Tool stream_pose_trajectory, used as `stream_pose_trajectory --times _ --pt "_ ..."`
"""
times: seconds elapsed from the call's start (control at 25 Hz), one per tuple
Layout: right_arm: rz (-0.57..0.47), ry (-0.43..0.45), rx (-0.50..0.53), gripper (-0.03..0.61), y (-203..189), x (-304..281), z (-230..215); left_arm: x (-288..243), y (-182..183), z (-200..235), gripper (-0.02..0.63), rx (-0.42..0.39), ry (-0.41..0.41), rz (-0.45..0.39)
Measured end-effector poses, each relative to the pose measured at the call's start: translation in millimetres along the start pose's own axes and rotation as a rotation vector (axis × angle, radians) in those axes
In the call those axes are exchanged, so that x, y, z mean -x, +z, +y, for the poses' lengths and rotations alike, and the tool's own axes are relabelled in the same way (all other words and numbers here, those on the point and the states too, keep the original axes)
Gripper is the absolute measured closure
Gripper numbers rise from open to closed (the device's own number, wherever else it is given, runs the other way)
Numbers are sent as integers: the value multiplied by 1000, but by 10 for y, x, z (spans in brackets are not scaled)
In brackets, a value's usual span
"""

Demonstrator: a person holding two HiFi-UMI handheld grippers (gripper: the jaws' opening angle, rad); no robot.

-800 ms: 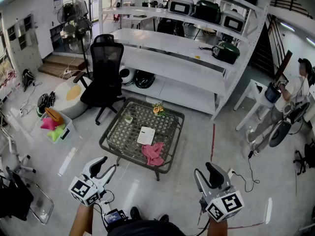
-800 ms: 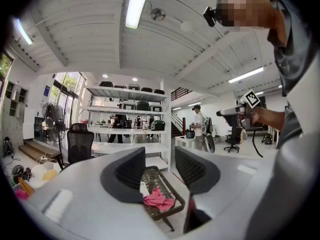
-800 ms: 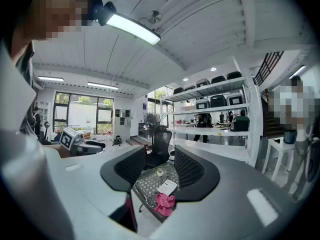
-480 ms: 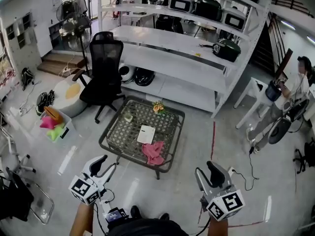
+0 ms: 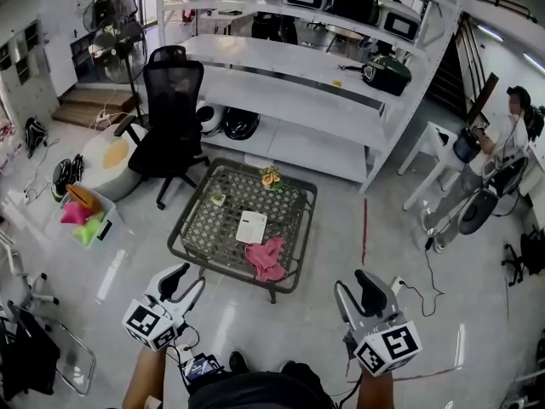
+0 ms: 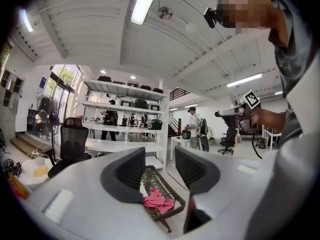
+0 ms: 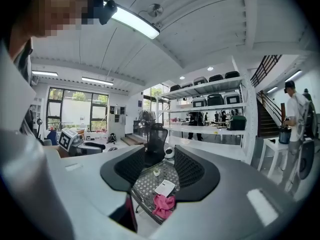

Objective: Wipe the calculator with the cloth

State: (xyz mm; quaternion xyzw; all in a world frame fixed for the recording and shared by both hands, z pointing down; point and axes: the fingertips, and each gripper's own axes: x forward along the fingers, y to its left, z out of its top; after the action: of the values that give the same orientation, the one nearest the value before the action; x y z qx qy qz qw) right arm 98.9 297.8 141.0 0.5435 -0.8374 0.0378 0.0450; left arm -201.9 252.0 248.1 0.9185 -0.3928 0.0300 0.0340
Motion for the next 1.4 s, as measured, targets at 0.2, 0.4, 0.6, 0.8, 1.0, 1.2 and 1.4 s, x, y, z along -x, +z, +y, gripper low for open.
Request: stream_pose_trajectory --times 0.2,0.4,0.6,0.8,1.0,1.2,1.4 --pt "-16 -1 -20 396 5 -116 129 -156 -180 21 416 1 -52 17" --pt "12 3 -21 394 -83 -245 -27 -445 -258 -44 416 22 -74 34" --pt "31 54 -46 396 -177 -554 -327 -731 -274 -34 416 11 -43 74" --pt "17 131 -59 396 -214 -909 -659 -948 -311 43 416 19 43 98" --pt "17 197 -56 396 -208 -1214 -945 -1205 -292 50 416 24 111 103" --pt "20 276 -67 396 -234 -1412 -1125 -1351 -299 2 416 23 175 109" --pt "20 336 -65 396 -252 -1530 -1346 -1467 -277 -98 416 47 238 120"
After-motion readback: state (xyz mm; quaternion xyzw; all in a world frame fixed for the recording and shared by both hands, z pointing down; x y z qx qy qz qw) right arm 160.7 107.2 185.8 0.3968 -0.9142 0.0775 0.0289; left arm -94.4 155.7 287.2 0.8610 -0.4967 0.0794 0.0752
